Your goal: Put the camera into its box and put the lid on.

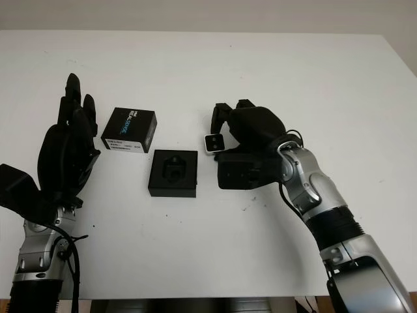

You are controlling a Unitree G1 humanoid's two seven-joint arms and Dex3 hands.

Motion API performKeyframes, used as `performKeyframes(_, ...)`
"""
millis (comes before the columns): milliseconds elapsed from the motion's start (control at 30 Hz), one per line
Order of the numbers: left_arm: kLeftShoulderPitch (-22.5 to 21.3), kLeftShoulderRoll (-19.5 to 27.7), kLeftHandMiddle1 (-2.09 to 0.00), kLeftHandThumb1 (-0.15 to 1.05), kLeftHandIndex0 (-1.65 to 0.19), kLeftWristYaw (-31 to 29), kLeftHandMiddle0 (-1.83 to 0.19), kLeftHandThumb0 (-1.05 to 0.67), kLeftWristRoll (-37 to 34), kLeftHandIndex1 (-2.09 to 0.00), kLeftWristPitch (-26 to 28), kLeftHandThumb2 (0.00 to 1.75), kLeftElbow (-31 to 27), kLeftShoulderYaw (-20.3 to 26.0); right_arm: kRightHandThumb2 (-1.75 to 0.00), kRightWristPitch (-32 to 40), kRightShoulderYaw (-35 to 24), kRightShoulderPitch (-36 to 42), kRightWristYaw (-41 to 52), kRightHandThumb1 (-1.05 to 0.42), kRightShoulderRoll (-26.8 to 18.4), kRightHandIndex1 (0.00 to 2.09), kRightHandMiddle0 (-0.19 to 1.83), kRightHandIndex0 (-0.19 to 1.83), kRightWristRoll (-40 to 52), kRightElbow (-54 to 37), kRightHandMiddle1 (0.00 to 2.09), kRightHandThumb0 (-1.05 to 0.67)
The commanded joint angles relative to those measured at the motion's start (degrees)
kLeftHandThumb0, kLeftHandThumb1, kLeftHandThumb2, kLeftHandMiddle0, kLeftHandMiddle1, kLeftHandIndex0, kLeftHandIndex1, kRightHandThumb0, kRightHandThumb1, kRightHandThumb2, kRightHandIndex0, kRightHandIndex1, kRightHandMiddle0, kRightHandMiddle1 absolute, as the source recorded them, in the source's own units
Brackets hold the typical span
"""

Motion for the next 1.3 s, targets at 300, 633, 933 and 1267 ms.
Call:
performKeyframes(300, 0.70, 0.16, 0.00, 1.05, 0.19, -0.43, 0.19, -0.76, 0.02, 0.00, 0.09, 0.73, -1.17, -0.16, -0.06, 0.13, -5.47, 1.16, -1.17, -0.99, 3.10, 0.31, 0.22, 0.25, 10.03, 1.52, 1.79, -0.38)
performKeyframes(633, 0.92, 0.11, 0.00, 1.05, 0.19, -0.69, 0.19, -0.75, -0.04, 0.00, 0.08, 0.73, -1.22, -0.23, -0.05, 0.48, -10.84, 2.34, 0.56, -0.99, 5.99, 0.20, 0.20, 0.25, 20.80, 2.62, 1.76, -0.38)
performKeyframes(933, 1.18, 0.23, 0.00, 1.05, 0.19, -1.34, 0.19, -0.76, -0.52, 0.00, 0.69, 0.72, -1.52, -0.03, -0.05, 1.17, -14.63, 2.80, 3.50, -0.98, 8.41, 0.14, 0.21, 0.27, 29.25, 3.15, 1.74, -0.40)
performKeyframes(1267, 1.00, 0.01, 0.00, 1.05, 0.19, -1.06, 0.19, -0.76, -0.09, 0.00, 0.55, 0.72, -1.69, -0.28, -0.06, 6.55, -15.69, 6.54, 7.23, -1.00, 10.98, 0.09, 0.19, 0.24, 34.95, -6.32, 1.84, -0.41)
